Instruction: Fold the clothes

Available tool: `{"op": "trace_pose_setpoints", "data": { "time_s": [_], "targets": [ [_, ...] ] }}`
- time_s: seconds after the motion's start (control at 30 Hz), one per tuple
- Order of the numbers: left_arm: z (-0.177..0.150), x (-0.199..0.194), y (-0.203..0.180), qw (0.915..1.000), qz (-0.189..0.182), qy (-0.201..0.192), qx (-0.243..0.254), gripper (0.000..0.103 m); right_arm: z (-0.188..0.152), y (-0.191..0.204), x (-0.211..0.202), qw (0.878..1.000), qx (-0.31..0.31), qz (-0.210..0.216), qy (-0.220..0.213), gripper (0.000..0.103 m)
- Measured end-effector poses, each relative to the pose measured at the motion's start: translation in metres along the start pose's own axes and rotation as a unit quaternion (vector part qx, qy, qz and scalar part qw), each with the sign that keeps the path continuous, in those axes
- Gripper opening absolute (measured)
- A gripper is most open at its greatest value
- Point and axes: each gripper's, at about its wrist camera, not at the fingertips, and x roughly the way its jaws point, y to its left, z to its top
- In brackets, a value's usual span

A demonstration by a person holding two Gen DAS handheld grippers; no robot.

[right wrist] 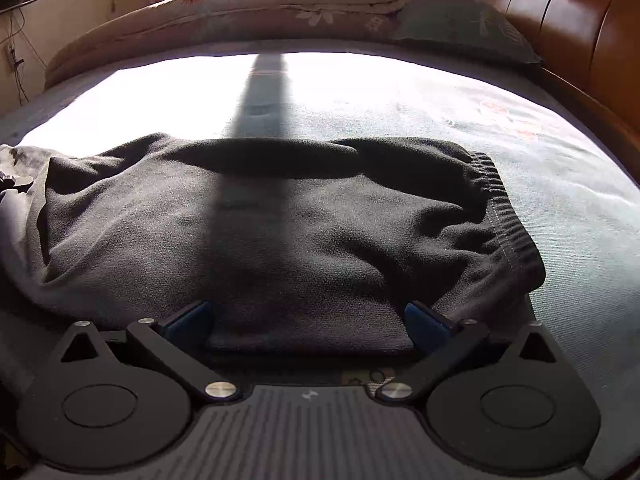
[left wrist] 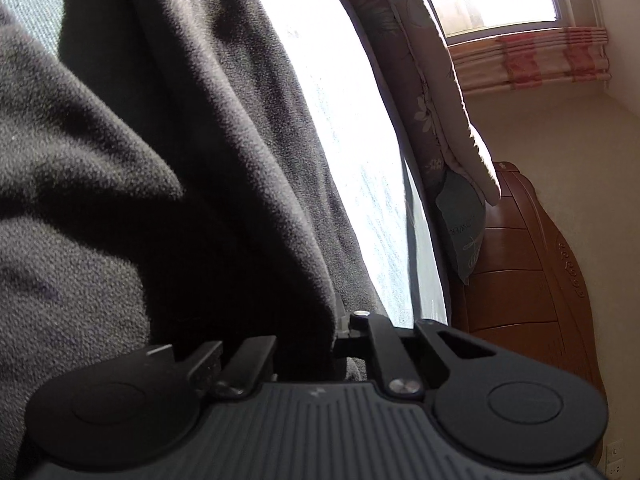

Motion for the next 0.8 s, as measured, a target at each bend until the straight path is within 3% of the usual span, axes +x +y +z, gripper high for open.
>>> {"op": "trace_pose_setpoints", "data": {
  "time_s": [0.23, 0.5, 0.7, 0.8],
  "targets": [
    [-0.013, -0.034, -0.055, 0.9942, 0.008, -0.043, 0.098, 0.004, 0.0, 0.0, 0.0, 1.0, -0.001, 0.001, 0.0, 0.103],
    [-0.028, -0.072, -0.119, 0.9735, 0.018, -0.091, 0.209, 0.004, 0.0, 0.0, 0.0, 1.0, -0.002, 0.001, 0.001, 0.103],
    [-0.061, -0.098, -0.112, 0.9576, 0.08, -0.114, 0.252, 0.004, 0.0, 0.0, -0.001, 1.0, -0.003, 0.001, 0.002, 0.103],
    [-0.069, -0.097, -0.089, 0.961, 0.121, -0.087, 0.233, 0.004, 0.0, 0.0, 0.0, 1.0, -0.003, 0.002, 0.001, 0.103]
  ]
}}
